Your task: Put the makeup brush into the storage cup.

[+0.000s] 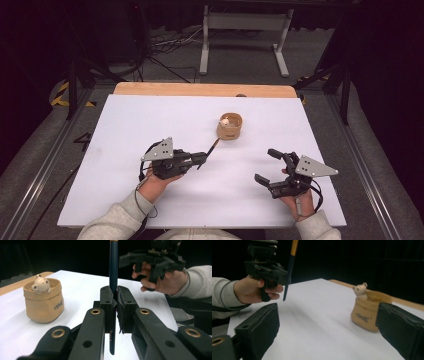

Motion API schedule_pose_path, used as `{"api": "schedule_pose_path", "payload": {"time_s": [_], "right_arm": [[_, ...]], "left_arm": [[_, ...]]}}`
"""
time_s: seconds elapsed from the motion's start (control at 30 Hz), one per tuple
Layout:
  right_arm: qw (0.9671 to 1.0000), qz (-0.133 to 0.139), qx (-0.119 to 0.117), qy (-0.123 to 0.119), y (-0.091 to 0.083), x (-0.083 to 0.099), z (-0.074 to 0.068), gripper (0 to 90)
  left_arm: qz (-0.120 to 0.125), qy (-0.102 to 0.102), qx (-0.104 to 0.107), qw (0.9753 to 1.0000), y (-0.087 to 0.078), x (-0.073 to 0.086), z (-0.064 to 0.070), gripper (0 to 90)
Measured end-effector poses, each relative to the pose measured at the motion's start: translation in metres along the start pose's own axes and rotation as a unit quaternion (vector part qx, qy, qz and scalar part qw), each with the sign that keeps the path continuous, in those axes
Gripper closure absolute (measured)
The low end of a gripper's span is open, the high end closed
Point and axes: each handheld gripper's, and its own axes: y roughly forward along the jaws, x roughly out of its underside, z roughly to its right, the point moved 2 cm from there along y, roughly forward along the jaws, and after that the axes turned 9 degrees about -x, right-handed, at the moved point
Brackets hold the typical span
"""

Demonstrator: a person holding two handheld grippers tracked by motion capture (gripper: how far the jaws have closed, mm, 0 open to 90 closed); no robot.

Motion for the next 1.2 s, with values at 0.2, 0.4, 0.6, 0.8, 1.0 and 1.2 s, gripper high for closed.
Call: {"api": "schedule_pose_path", "payload": {"time_s": [0.2, 0.4, 0.6, 0.8, 1.0, 1.2], "right_arm": [[0.9995, -0.014, -0.03, -0.001, 0.023, -0.018, 0.0, 7.1], [0.9988, -0.022, -0.044, -0.004, 0.043, -0.034, -0.002, 6.1], [0.998, -0.032, -0.054, -0.003, 0.058, -0.043, -0.002, 6.6], [0.9954, -0.045, -0.084, -0.013, 0.078, -0.054, -0.002, 18.1], [0.9928, -0.055, -0.106, -0.015, 0.096, -0.059, -0.004, 32.0], [0.9931, -0.053, -0.105, -0.006, 0.106, -0.057, -0.005, 48.2]], "left_arm": [[0.0, -0.001, -0.003, 1.0, -0.001, 0.0, -0.001, 83.5], [-0.001, -0.002, -0.003, 1.0, -0.001, 0.0, -0.001, 83.4], [-0.002, 0.003, -0.004, 1.0, 0.0, 0.0, 0.001, 83.4], [-0.004, 0.004, -0.005, 1.0, -0.001, 0.0, 0.0, 83.4], [-0.004, 0.007, -0.005, 1.0, 0.0, 0.001, 0.001, 83.5], [-0.005, 0.008, -0.005, 0.9999, 0.0, 0.001, 0.001, 83.5]]}}
